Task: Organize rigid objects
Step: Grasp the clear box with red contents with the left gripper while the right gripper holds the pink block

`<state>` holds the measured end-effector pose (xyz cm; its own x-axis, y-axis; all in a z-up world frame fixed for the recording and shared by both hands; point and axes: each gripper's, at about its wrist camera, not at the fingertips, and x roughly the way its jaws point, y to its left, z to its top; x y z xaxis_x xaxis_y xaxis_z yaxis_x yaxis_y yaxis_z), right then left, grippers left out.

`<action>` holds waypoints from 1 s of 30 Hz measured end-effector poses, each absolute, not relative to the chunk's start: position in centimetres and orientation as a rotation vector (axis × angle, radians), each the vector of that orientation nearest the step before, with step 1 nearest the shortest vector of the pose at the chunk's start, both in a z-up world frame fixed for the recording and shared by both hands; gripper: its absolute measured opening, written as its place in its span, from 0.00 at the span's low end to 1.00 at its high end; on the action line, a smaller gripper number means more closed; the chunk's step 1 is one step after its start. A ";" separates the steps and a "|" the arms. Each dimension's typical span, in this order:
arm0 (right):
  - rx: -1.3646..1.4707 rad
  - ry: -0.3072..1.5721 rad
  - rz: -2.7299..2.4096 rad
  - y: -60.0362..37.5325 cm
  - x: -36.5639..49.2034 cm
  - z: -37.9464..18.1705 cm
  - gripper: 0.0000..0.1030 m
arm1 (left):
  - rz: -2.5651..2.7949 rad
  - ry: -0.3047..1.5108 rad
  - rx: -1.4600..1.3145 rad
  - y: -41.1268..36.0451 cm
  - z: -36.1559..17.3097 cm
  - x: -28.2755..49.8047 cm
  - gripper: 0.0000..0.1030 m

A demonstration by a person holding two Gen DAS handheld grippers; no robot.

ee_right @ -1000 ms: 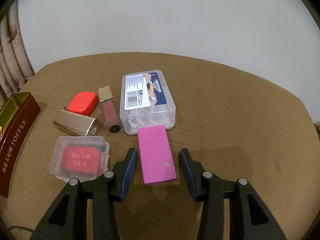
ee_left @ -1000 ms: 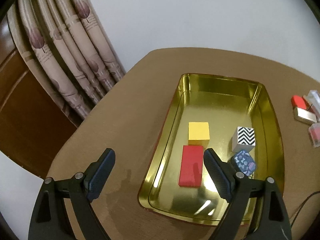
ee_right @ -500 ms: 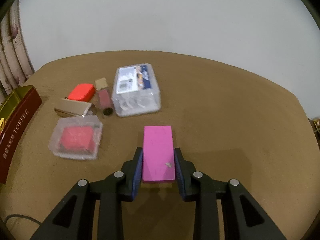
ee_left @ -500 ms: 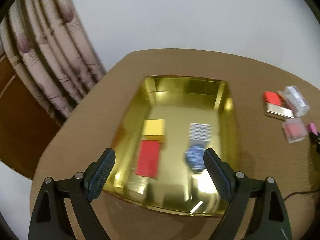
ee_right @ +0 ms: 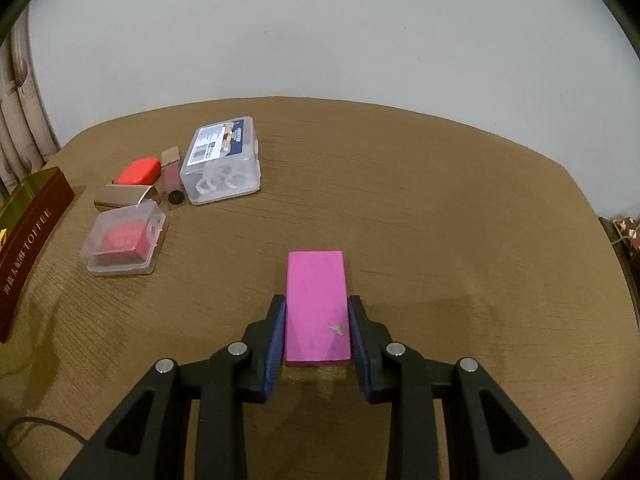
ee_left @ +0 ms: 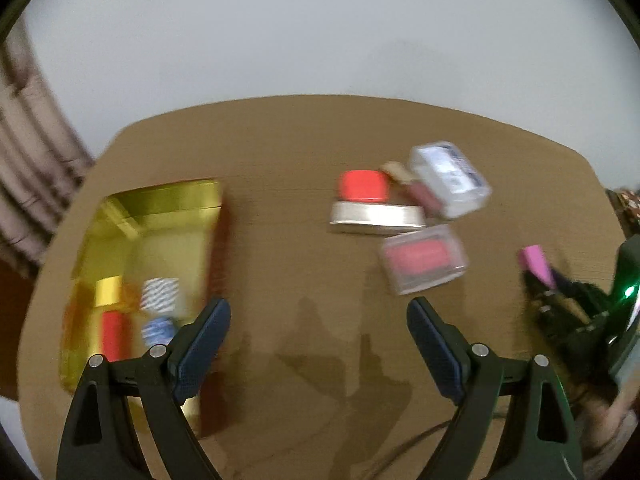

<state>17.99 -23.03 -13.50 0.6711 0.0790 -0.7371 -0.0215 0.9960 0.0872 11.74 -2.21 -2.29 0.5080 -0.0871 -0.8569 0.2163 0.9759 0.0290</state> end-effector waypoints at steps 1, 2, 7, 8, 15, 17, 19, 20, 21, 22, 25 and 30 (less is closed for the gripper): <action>0.071 0.833 0.056 -23.0 18.0 -13.4 0.29 | -0.199 1.039 0.141 -3.3 -2.5 12.2 0.87; 0.072 0.835 0.056 -23.0 18.1 -13.5 0.29 | -0.215 1.051 0.141 -4.2 -2.7 12.6 0.88; 0.086 0.833 0.062 -23.9 17.7 -13.4 0.29 | -0.263 1.154 0.115 -7.7 -4.8 15.0 0.94; 0.086 0.833 0.063 -23.9 17.8 -13.4 0.29 | -0.262 1.168 0.105 -7.9 -5.1 15.5 0.94; 0.108 0.832 0.074 -24.9 17.5 -13.0 0.29 | -0.228 1.225 0.107 -10.6 -7.3 17.7 0.96; 0.114 0.832 0.077 -25.0 17.4 -13.1 0.29 | -0.223 1.246 0.091 -11.1 -7.9 18.2 0.96; 0.116 0.831 0.078 -25.1 17.3 -13.0 0.29 | -0.197 1.248 0.087 -11.4 -8.3 18.5 0.96; 0.117 0.831 0.078 -25.2 17.3 -13.0 0.29 | -0.186 1.247 0.085 -11.6 -8.5 18.7 0.96; 0.117 0.831 0.078 -25.2 17.3 -13.0 0.29 | -0.175 1.247 0.089 -11.8 -8.7 18.8 0.96; 0.118 0.831 0.078 -25.2 17.3 -13.1 0.29 | -0.160 1.245 0.092 -11.9 -8.9 18.8 0.96; 0.126 0.831 0.081 -25.4 17.2 -13.0 0.30 | -0.119 1.237 0.090 -12.4 -9.4 19.0 0.95; 0.133 0.830 0.083 -25.5 17.2 -13.0 0.30 | -0.081 1.252 0.057 -11.9 -10.2 19.7 0.81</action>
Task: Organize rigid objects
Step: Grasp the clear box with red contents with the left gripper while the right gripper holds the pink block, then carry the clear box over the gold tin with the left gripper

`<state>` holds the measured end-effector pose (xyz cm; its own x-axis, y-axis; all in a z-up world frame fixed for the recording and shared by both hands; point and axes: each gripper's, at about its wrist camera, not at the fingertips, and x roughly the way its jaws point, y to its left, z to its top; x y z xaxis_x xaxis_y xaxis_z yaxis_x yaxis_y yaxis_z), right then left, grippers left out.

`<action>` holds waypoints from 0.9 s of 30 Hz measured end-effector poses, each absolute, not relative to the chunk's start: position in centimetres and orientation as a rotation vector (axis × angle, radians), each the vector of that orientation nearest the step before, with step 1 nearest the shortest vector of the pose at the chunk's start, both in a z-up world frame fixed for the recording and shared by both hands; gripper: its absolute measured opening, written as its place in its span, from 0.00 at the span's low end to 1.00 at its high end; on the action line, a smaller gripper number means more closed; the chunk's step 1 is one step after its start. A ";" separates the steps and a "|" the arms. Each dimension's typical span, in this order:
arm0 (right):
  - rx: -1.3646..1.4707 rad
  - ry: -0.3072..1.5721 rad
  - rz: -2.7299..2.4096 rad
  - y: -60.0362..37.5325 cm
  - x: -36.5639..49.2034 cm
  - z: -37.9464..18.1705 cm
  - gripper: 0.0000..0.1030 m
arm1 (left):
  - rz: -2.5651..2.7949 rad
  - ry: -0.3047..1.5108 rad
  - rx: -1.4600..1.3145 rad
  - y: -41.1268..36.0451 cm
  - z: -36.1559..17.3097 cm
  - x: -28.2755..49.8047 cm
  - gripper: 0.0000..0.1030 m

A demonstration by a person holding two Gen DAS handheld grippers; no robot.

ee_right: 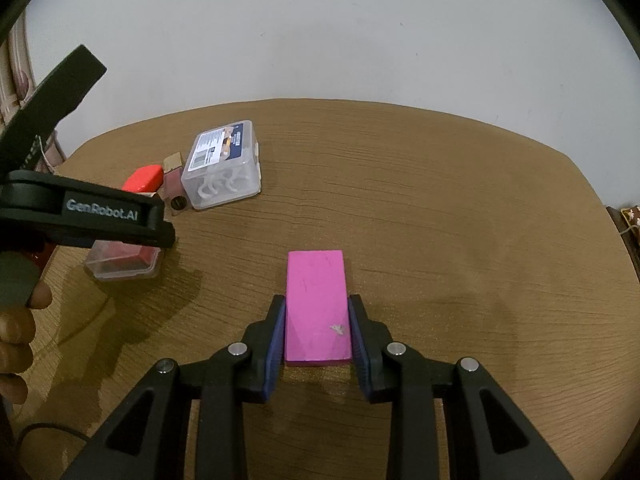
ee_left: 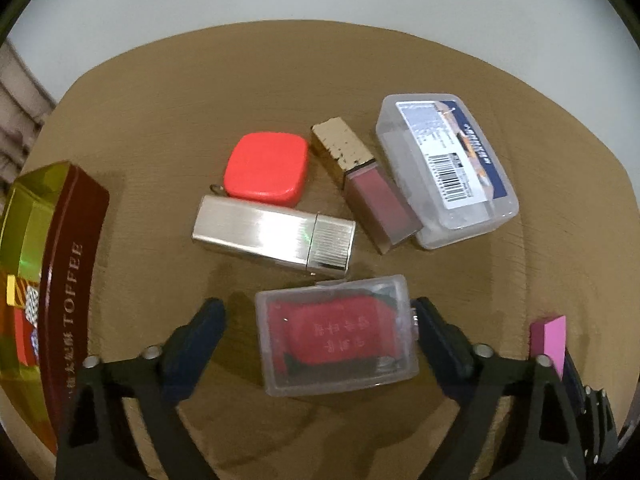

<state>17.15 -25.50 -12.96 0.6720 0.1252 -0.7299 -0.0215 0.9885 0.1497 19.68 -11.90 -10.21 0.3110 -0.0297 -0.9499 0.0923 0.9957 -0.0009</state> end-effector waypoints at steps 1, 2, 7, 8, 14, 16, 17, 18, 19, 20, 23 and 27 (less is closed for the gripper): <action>0.132 0.830 0.083 -25.5 17.2 -13.0 0.30 | -0.082 1.258 0.054 -11.9 -10.4 19.7 0.74; 0.132 0.831 0.083 -25.5 17.2 -13.0 0.30 | -0.090 1.254 0.046 -11.9 -10.4 19.6 0.73; 0.131 0.831 0.081 -25.4 17.1 -12.9 0.30 | -0.109 1.229 0.065 -11.2 -10.6 18.4 0.65; 0.130 0.831 0.081 -25.4 17.1 -12.9 0.30 | -0.109 1.224 0.069 -11.1 -10.6 18.2 0.65; 0.125 0.832 0.080 -25.2 17.2 -12.9 0.30 | -0.123 1.184 0.110 -11.1 -9.9 16.7 0.65; 0.125 0.832 0.079 -25.1 17.2 -12.9 0.30 | -0.137 1.183 0.107 -10.8 -9.8 16.2 0.65; 0.124 0.833 0.079 -25.0 17.3 -13.0 0.30 | -0.136 1.184 0.106 -10.6 -9.7 16.0 0.65; 0.121 0.833 0.078 -25.0 17.3 -13.0 0.30 | -0.134 1.183 0.104 -10.2 -9.7 15.8 0.65; 0.119 0.834 0.076 -24.8 17.3 -12.9 0.30 | -0.132 1.181 0.101 -9.9 -9.6 15.5 0.65; 0.116 0.834 0.075 -24.8 17.4 -13.0 0.30 | -0.131 1.178 0.103 -9.9 -9.5 15.7 0.65; 0.113 0.835 0.075 -24.6 17.5 -13.0 0.30 | -0.132 1.165 0.110 -9.2 -8.8 14.9 0.65; 0.112 0.835 0.073 -24.5 17.5 -13.1 0.30 | -0.132 1.136 0.138 -8.6 -7.8 14.5 0.65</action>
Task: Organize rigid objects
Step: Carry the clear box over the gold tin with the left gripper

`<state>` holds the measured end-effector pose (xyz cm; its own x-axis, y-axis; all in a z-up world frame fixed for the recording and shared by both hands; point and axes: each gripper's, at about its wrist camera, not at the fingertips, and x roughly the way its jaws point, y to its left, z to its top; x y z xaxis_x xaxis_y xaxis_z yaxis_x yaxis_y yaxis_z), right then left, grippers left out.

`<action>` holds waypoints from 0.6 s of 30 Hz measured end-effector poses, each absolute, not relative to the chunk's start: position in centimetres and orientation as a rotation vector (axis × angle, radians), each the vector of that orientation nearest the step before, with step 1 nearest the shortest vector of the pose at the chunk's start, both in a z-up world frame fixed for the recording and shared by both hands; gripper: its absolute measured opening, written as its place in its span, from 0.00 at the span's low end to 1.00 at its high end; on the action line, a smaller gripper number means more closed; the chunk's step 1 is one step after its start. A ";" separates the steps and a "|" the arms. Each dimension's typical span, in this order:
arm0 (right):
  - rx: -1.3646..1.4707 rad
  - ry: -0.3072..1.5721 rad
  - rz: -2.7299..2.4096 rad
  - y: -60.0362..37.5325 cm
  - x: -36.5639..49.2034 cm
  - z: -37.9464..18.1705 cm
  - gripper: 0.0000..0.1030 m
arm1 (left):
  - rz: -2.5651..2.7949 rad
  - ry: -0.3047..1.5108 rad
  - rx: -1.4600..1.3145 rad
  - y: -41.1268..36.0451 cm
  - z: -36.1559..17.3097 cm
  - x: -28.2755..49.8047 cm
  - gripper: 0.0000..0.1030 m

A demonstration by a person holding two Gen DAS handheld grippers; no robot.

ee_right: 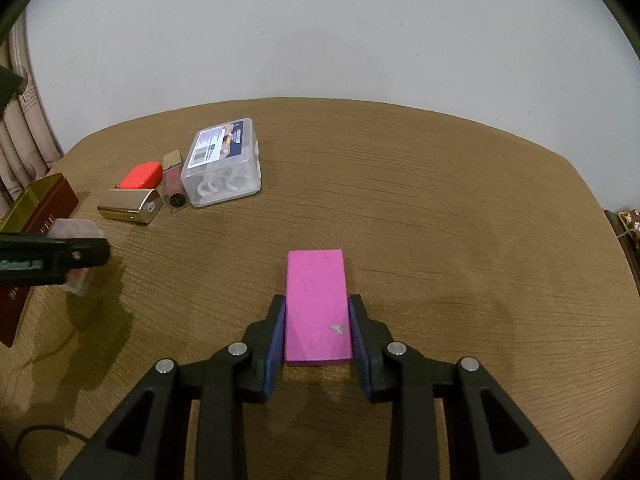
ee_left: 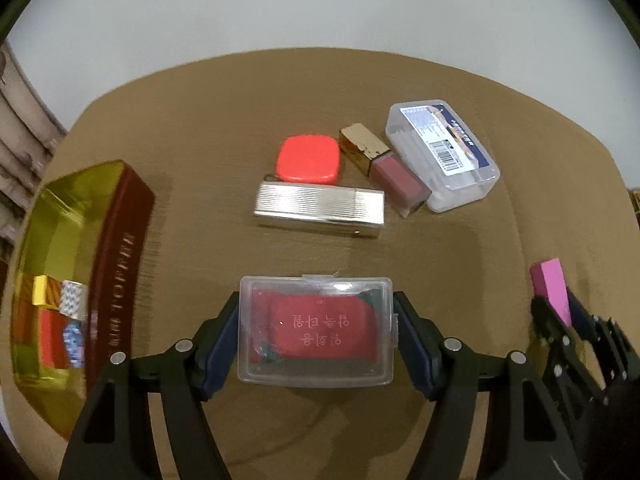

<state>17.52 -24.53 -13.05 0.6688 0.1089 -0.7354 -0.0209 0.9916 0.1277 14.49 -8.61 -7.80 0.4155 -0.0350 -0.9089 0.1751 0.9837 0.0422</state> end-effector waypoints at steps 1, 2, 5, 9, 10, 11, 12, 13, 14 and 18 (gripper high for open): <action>0.109 0.836 0.072 -24.4 17.6 -13.1 0.30 | -0.137 1.129 0.140 -8.5 -7.5 14.2 0.65; 0.108 0.836 0.071 -24.4 17.6 -13.1 0.30 | -0.141 1.122 0.142 -8.3 -7.1 13.9 0.65; 0.105 0.836 0.069 -24.3 17.7 -13.1 0.30 | -0.139 1.102 0.161 -7.3 -5.9 13.5 0.65; 0.106 0.836 0.069 -24.3 17.8 -13.2 0.30 | -0.140 1.093 0.162 -6.2 -4.7 12.4 0.65; 0.106 0.836 0.069 -24.3 17.8 -13.2 0.30 | -0.143 1.089 0.160 -5.8 -4.4 12.2 0.65; 0.107 0.836 0.069 -24.3 17.8 -13.2 0.30 | -0.139 1.085 0.164 -5.3 -4.1 12.2 0.65; 0.107 0.836 0.070 -24.3 17.8 -13.2 0.30 | -0.134 1.083 0.168 -4.9 -4.0 12.3 0.66; 0.107 0.836 0.070 -24.3 17.8 -13.2 0.30 | -0.133 1.082 0.169 -4.5 -3.9 12.4 0.66; 0.107 0.836 0.069 -24.3 17.7 -13.2 0.30 | -0.133 1.082 0.165 -4.2 -3.8 12.5 0.66; 0.111 0.835 0.071 -24.4 17.7 -13.2 0.30 | -0.112 1.070 0.171 -2.5 -3.1 12.4 0.66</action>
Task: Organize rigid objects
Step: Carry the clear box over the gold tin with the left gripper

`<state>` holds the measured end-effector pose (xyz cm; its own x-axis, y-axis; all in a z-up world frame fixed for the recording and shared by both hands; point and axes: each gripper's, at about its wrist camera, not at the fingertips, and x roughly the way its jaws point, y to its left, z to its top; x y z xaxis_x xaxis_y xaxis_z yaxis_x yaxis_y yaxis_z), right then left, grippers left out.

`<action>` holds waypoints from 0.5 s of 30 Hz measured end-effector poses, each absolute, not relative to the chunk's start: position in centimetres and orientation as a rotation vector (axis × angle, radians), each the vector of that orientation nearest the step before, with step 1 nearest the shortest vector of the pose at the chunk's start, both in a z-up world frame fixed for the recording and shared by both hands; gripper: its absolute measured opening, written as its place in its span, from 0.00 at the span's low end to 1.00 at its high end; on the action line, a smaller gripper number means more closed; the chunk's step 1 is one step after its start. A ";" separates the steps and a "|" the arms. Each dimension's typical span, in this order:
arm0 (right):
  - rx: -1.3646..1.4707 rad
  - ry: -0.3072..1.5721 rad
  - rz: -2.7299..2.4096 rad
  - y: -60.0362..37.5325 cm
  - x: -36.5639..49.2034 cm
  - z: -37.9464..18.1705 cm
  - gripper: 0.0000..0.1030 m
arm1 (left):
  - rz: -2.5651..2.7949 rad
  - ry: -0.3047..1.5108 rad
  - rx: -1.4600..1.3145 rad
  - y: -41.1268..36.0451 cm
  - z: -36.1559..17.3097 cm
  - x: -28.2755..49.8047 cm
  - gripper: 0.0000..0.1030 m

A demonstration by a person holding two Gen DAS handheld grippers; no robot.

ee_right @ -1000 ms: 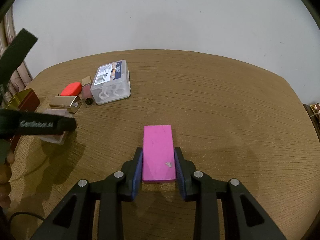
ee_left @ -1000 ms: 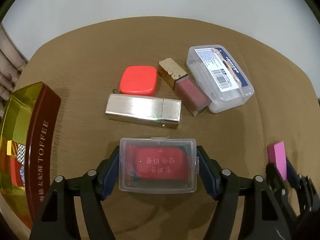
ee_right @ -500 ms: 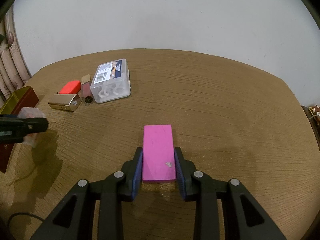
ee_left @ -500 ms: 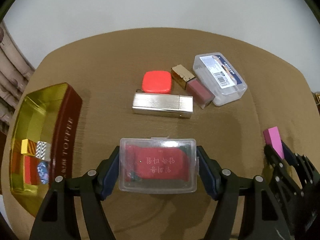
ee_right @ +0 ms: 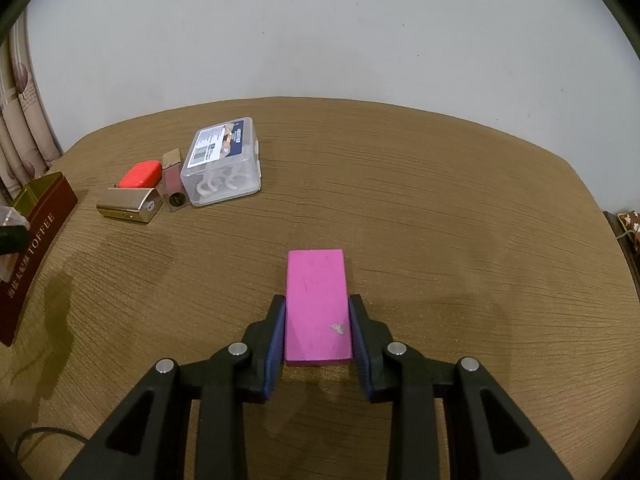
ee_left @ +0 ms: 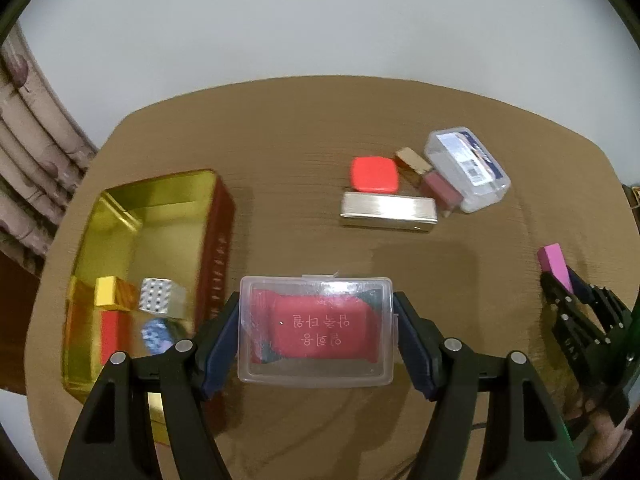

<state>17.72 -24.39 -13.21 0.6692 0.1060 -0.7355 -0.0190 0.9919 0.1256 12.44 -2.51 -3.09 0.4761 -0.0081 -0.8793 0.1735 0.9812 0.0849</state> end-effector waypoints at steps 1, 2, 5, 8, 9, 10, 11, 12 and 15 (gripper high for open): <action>0.111 0.835 0.071 -24.4 17.7 -13.2 0.30 | -0.104 1.067 0.175 -2.1 -2.9 12.4 0.66; 0.111 0.835 0.071 -24.4 17.7 -13.2 0.30 | -0.099 1.066 0.178 -1.7 -2.7 12.4 0.66; 0.110 0.835 0.070 -24.4 17.7 -13.2 0.30 | -0.080 1.061 0.170 -0.2 -2.6 12.7 0.66; 0.110 0.835 0.069 -24.4 17.6 -13.2 0.30 | -0.059 1.053 0.164 1.5 -2.0 12.9 0.66; 0.110 0.835 0.069 -24.4 17.6 -13.2 0.30 | -0.050 1.049 0.164 2.0 -1.8 12.9 0.66; 0.110 0.835 0.070 -24.4 17.7 -13.2 0.30 | -0.041 1.048 0.164 2.5 -1.7 13.1 0.66; 0.110 0.835 0.069 -24.4 17.6 -13.2 0.30 | -0.033 1.048 0.161 3.1 -1.7 13.2 0.66; 0.109 0.835 0.069 -24.4 17.6 -13.2 0.30 | -0.026 1.047 0.157 3.6 -1.6 13.4 0.66; 0.110 0.835 0.069 -24.4 17.6 -13.2 0.30 | 0.003 1.042 0.151 5.3 -1.1 13.8 0.66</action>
<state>17.63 -24.39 -13.22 0.6697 0.1038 -0.7354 -0.0177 0.9921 0.1239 13.77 5.27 -1.15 0.5052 0.0743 -0.8598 0.0688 0.9897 0.1259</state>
